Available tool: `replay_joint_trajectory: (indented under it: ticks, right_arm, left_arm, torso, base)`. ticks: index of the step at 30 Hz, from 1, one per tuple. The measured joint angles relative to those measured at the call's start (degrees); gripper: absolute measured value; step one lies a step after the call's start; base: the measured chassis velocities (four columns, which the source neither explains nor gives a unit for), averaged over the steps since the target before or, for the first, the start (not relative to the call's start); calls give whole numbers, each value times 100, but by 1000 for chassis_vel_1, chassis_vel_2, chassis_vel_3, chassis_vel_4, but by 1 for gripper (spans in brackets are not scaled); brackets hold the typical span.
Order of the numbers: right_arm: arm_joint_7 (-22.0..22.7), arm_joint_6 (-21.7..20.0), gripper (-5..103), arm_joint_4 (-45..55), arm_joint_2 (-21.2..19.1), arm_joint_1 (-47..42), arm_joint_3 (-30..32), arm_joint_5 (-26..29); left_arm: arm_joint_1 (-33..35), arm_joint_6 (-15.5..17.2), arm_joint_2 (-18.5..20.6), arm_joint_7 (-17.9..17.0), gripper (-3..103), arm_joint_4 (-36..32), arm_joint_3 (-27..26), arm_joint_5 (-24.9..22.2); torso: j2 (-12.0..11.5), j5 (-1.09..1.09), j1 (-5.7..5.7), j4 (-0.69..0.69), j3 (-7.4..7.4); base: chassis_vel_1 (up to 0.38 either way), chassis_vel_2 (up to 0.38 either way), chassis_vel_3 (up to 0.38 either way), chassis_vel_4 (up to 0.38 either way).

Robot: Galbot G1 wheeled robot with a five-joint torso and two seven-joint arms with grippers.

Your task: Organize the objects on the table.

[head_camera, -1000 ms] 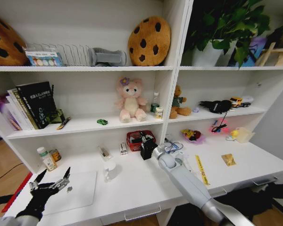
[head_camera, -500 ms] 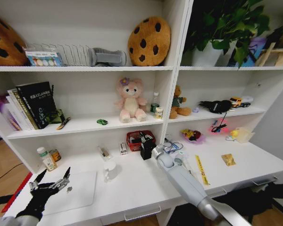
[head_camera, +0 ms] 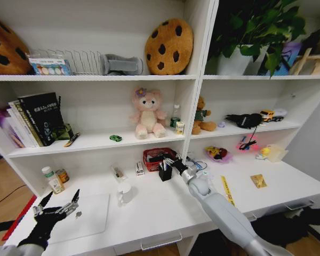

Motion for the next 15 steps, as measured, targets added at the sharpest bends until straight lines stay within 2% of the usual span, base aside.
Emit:
replay_joint_trajectory:
  ticks: [1,3,4,7,8,10,11,12,13,14,15]
  right_arm:
    - [0,0,88,0,0,0,0,0]
    - [312,-346,97,676,-21,-543,377,14]
    - [312,-346,97,676,-21,-543,377,14]
    - [606,-892,100,1265,14,-1373,1187,167]
    - [606,-892,100,1265,14,-1373,1187,167]
    - [661,-929,100,1737,-12,-2321,1803,-62]
    - [661,-929,100,1737,-12,-2321,1803,-62]
    - [622,-881,100,1955,5,-2730,2111,-209]
    - [580,-806,100,2217,66,-3172,2445,-343]
    - [580,-806,100,2217,66,-3172,2445,-343]
    - [541,-770,100,2426,121,-3539,2711,-422]
  left_arm:
    - [0,0,0,0,100,0,0,0]
    - [0,0,-1,2,100,0,0,0]
    - [0,0,-1,2,100,0,0,0]
    - [0,0,0,1,100,0,0,0]
    - [0,0,0,1,100,0,0,0]
    - [0,0,0,0,100,0,0,0]
    - [0,0,0,0,100,0,0,0]
    - [0,0,0,2,100,0,0,0]
    - [0,0,0,4,100,0,0,0]
    - [0,0,0,4,100,0,0,0]
    - [0,0,0,0,100,0,0,0]
  torso:
    - [0,0,0,0,0]
    - [0,0,0,4,0]
    - [0,0,0,4,0]
    - [0,0,0,4,0]
    - [0,0,0,4,0]
    - [0,0,0,-1,0]
    - [0,0,0,-1,0]
    - [1,0,0,-3,0]
    - [1,-2,-1,-1,-1]
    - [1,-2,-1,-1,-1]
    - [1,-1,-1,1,-1]
  base:
    - [0,0,0,0]
    - [0,0,0,0]
    - [0,0,0,0]
    - [0,0,0,0]
    - [0,0,0,0]
    - [0,0,0,0]
    - [0,0,0,0]
    - [0,0,0,0]
    - [0,0,0,0]
    - [0,0,0,0]
    - [0,0,0,0]
